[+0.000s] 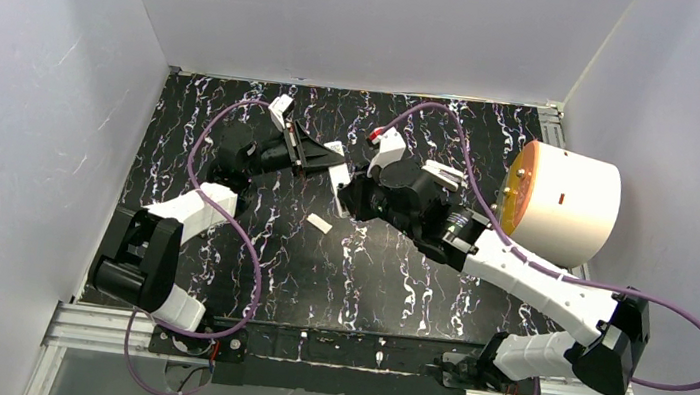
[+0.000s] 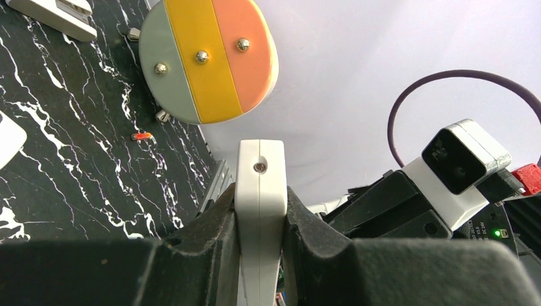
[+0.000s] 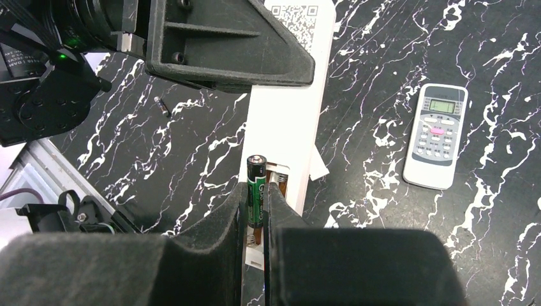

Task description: Load the batteries into the remote control

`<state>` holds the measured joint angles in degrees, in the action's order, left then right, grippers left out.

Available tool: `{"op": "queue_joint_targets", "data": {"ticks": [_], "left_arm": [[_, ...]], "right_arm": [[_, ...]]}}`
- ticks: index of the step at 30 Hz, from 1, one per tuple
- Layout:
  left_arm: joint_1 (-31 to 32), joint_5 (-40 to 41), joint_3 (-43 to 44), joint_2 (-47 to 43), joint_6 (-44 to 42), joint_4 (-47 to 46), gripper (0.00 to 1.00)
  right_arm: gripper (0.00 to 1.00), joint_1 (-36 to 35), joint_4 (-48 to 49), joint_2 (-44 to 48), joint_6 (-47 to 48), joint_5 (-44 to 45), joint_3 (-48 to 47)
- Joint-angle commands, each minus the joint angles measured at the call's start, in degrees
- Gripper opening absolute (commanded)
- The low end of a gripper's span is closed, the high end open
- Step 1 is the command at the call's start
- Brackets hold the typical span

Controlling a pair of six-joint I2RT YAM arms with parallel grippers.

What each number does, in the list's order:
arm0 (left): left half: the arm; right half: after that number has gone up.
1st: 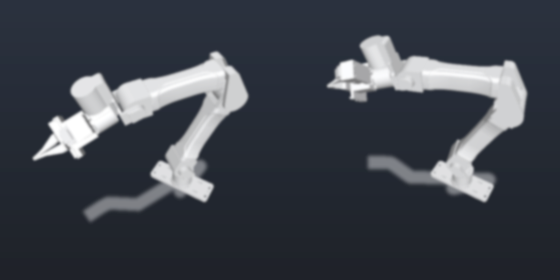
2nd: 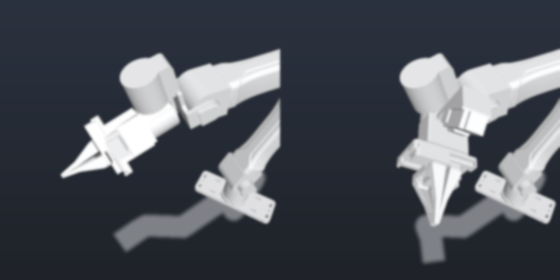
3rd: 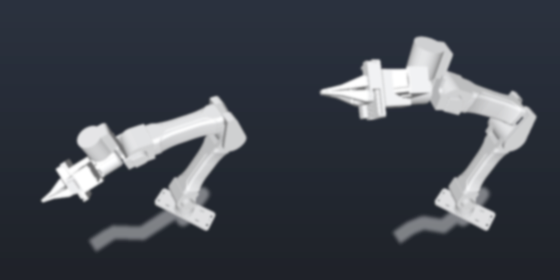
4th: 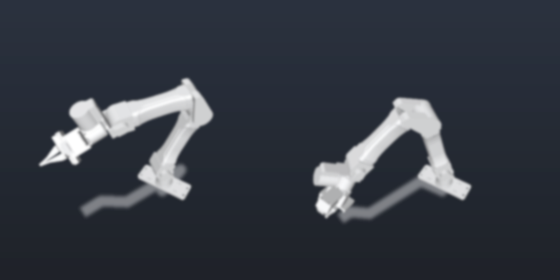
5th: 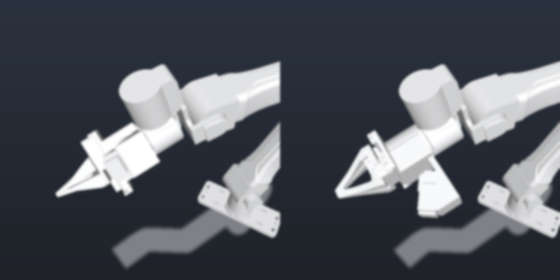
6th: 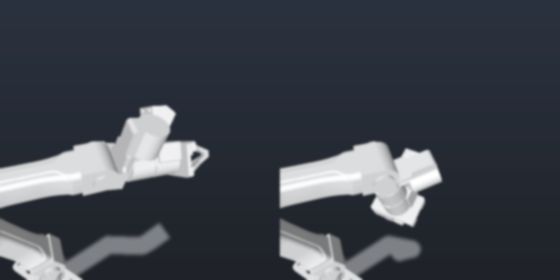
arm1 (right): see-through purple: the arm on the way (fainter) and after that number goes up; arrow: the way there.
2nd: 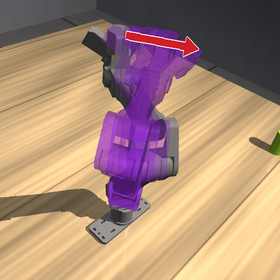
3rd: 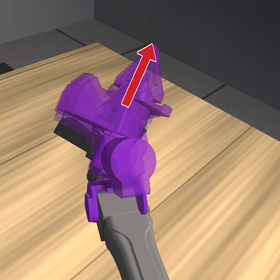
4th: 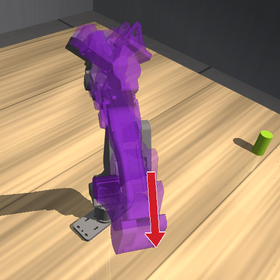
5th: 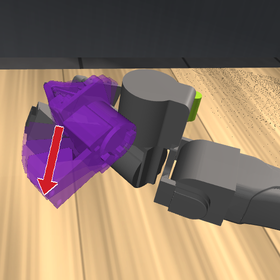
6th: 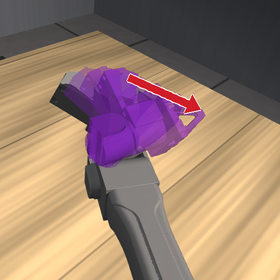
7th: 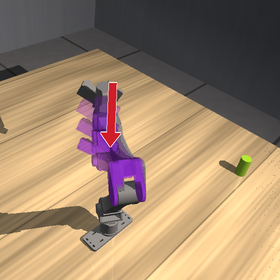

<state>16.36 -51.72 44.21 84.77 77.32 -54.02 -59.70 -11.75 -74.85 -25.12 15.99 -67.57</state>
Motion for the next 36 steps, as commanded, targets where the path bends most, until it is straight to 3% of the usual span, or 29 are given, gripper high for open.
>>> {"op": "queue_joint_targets", "data": {"ticks": [1, 8, 20, 26, 30, 36], "left_arm": [[0.2, 0.0, -0.5, -1.5, 2.2, -2.7, 0.0], [0.2, -0.1, -0.5, -1.9, 4.2, -2.7, 0.0], [0.2, -0.1, -0.5, -1.6, 4.6, -2.7, 0.0], [0.3, 0.1, -0.5, -2.1, 3.6, -2.7, 0.0], [0.3, 0.7, -0.8, -2.7, 2.6, -2.7, 0.0], [0.0, 2.8, -1.4, -4.8, 1.5, -2.7, 0.0]], "right_arm": [[0.06, -0.2, 2.6, 0.4, -0.2, 1.8, 1.2], [0.24, -0.6, 5.7, 2.2, 1.7, 2.9, 4.2], [0.36, -0.5, 7.3, 4.4, 0.6, 2.5, 4.8], [0.59, -0.5, 9.0, 5.8, -3.2, 4.6, 3.4], [0.69, -0.4, 11.2, 6.7, -5.9, 5.3, 2.7], [0.9, 0.1, 13.8, 9.9, -15.6, 13.8, 6.0]]}}
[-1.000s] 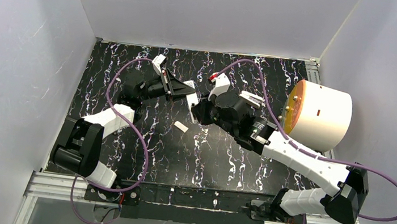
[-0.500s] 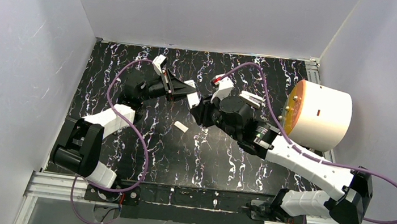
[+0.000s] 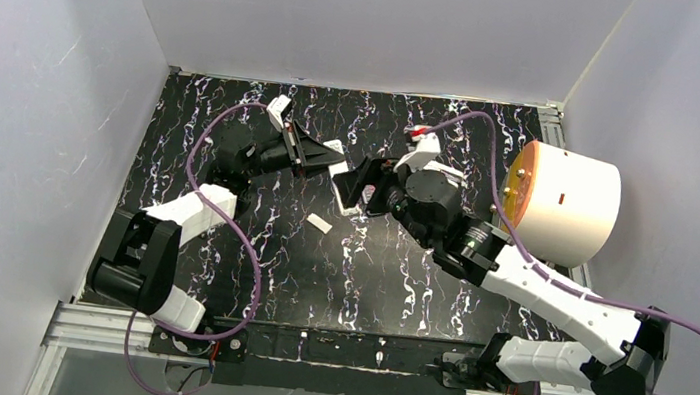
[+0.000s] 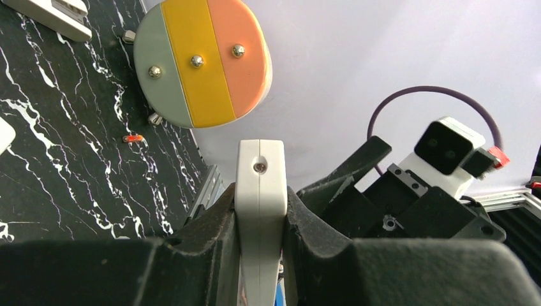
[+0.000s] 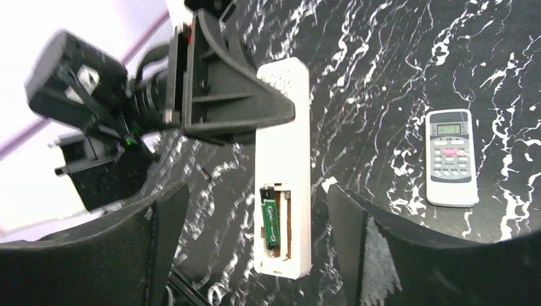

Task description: Load the batteries into the remote control

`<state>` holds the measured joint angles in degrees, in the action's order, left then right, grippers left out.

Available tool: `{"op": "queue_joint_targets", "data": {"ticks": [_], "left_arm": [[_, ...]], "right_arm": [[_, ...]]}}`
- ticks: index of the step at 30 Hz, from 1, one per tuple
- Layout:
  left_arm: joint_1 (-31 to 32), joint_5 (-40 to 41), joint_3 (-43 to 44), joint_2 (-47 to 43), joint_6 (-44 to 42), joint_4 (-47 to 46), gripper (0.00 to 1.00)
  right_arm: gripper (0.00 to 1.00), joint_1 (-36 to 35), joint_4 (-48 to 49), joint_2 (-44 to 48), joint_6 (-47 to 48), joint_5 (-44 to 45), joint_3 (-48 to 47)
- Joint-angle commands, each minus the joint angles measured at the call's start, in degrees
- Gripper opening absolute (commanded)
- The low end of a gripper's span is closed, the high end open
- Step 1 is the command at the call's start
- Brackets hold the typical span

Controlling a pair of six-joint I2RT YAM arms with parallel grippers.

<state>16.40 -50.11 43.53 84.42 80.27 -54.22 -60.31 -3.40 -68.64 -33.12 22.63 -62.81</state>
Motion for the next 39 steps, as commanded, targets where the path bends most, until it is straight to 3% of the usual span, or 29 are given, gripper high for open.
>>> {"op": "queue_joint_targets", "data": {"ticks": [1, 9, 16, 26, 33, 39], "left_arm": [[-0.2, 1.6, -0.7, -5.0, -1.6, -2.5, 0.0], [-1.4, 3.6, -0.5, -6.6, 0.0, -2.5, 0.0], [-2.6, 4.6, 0.6, -6.1, 1.4, -2.5, 0.0], [-3.5, 3.0, 3.2, -3.5, 1.7, -2.5, 0.0], [-3.5, 2.5, 3.3, -3.6, 1.2, -2.6, 0.0], [-3.5, 2.2, 3.3, -3.4, 0.6, -2.9, 0.0]], "right_arm": [[0.92, 1.2, 5.4, 4.1, -9.8, 7.8, 1.9], [0.93, 6.7, 0.0, 1.2, -20.5, -1.7, -0.9], [0.99, 9.7, 16.3, 3.7, -28.0, -8.7, 9.3], [0.99, 11.4, 24.6, -0.3, -34.5, -17.8, 10.8], [0.99, 12.0, 23.9, -3.5, -39.6, -19.2, 10.6], [0.93, 12.3, 26.6, -6.1, -41.9, -21.8, 9.9]]}}
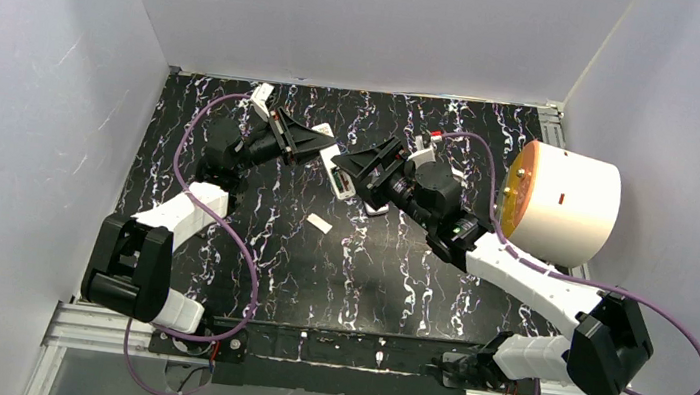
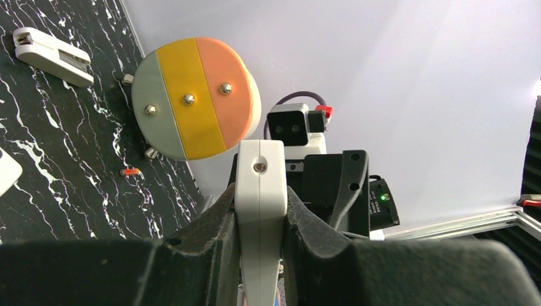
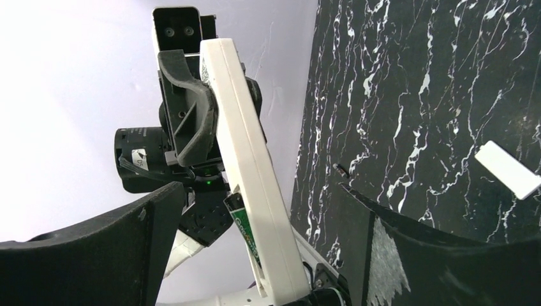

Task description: Load the batteries into the remote control

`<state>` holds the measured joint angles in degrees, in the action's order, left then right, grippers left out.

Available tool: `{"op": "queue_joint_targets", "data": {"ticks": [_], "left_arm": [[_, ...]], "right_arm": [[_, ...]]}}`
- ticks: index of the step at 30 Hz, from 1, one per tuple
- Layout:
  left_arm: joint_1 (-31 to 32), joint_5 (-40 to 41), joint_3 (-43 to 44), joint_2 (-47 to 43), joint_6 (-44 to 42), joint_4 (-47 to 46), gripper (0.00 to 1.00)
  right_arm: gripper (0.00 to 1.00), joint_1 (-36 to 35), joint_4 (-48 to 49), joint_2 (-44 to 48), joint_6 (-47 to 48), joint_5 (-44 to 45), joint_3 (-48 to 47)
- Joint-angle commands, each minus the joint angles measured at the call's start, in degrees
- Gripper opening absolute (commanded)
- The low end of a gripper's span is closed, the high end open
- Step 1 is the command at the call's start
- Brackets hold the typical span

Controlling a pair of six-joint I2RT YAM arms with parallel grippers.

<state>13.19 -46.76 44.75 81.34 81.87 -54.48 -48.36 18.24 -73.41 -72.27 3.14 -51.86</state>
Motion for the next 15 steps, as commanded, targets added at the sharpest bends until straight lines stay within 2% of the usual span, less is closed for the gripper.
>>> {"op": "queue_joint_targets", "data": {"ticks": [1, 4, 15], "left_arm": [[-0.2, -1.2, 2.1, -0.2, -1.1, -2.7, 0.0], [-0.2, -1.3, 1.9, -0.2, -1.1, -2.7, 0.0], [-0.3, -1.8, 1.4, -0.6, -1.3, -3.2, 0.0]], "right_arm": [[0.9, 0.4, 5.6, -1.7, -3.4, -2.7, -1.1], [0.81, 0.4, 6.8, -2.9, -4.9, -5.6, -1.0], [0.71, 0.7, 7.9, -4.8, -6.5, -8.1, -1.1]]}}
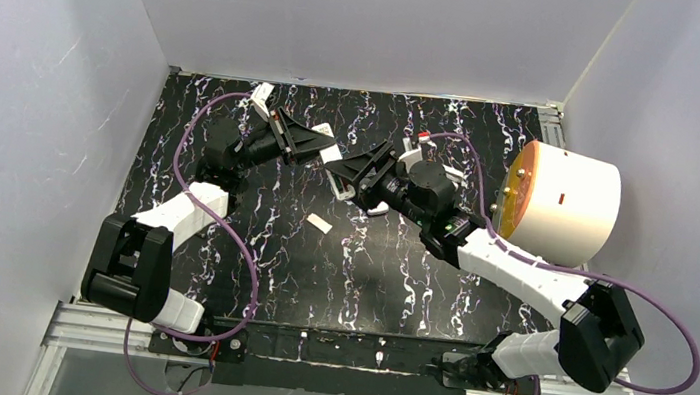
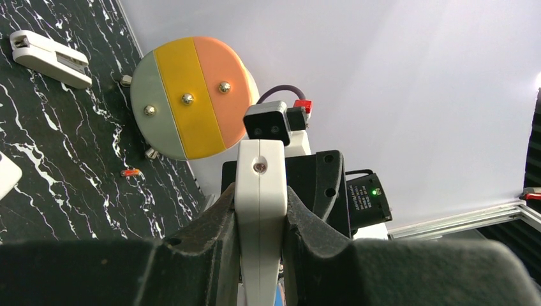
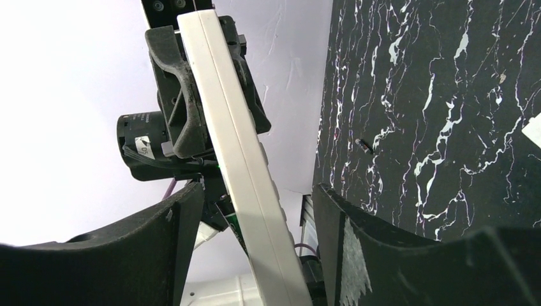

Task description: Load the batteries into the remote control

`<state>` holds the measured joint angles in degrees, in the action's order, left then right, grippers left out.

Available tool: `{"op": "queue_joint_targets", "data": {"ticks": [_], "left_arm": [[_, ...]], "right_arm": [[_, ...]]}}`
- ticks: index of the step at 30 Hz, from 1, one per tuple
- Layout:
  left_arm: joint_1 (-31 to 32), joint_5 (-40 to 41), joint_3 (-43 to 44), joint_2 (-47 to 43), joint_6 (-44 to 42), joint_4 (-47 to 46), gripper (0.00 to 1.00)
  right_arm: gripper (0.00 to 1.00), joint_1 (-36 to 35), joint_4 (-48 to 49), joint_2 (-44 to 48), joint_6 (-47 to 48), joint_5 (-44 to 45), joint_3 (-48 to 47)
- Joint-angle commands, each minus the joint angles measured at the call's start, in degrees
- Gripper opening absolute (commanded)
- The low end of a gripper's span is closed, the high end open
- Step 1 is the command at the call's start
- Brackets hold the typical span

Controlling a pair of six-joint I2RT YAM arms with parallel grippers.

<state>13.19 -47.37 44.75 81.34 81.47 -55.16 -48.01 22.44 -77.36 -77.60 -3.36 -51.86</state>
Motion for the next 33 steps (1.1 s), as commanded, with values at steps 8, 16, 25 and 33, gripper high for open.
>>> {"op": "queue_joint_targets", "data": {"ticks": [8, 16, 25, 33], "left_arm": [[-0.3, -1.3, 0.9, -1.0, -0.7, -2.7, 0.0], [-0.2, -0.7, 1.3, -0.9, 1.4, -2.7, 0.0], [-0.3, -1.0, 0.9, -1.4, 2.0, -2.7, 0.0], [-0.3, -1.0, 0.7, -1.6, 2.2, -2.7, 0.0]], "right_arm": [[0.59, 0.6, 4.2, -1.5, -2.0, -2.9, -0.9], [0.46, 0.9, 5.6, -2.0, -1.9, -4.5, -0.2], [0.72, 1.5, 10.0, -1.2, -1.3, -4.3, 1.0], [0.73, 2.7, 12.7, 1.1, 0.8, -5.7, 3.4]]}}
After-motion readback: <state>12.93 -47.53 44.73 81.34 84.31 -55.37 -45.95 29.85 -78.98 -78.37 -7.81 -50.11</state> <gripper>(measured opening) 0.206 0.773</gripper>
